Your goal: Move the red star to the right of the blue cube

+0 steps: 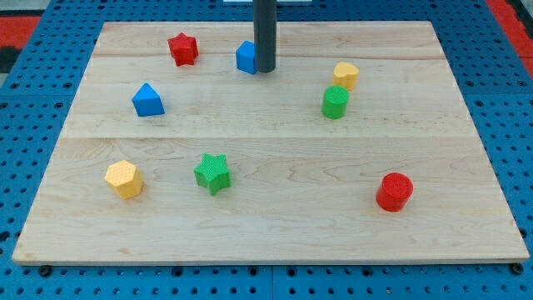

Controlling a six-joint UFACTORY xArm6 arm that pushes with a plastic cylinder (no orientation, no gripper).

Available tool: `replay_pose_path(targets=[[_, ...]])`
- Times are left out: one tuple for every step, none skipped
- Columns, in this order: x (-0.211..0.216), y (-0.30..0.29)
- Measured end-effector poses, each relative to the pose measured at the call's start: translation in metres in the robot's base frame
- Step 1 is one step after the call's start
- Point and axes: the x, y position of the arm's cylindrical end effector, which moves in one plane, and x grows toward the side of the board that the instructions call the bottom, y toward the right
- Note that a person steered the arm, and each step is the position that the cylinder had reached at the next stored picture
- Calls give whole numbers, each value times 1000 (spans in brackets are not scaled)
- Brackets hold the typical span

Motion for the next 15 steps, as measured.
replay_pose_path(targets=[[46, -6], [47, -53], [13, -96], [-12, -114], [-2, -126], [-14, -164], [-43, -190], [-62, -119], [-72, -56], [-70, -122], [-15, -134], [6, -110], [-7, -96], [-32, -84], [-58, -70]])
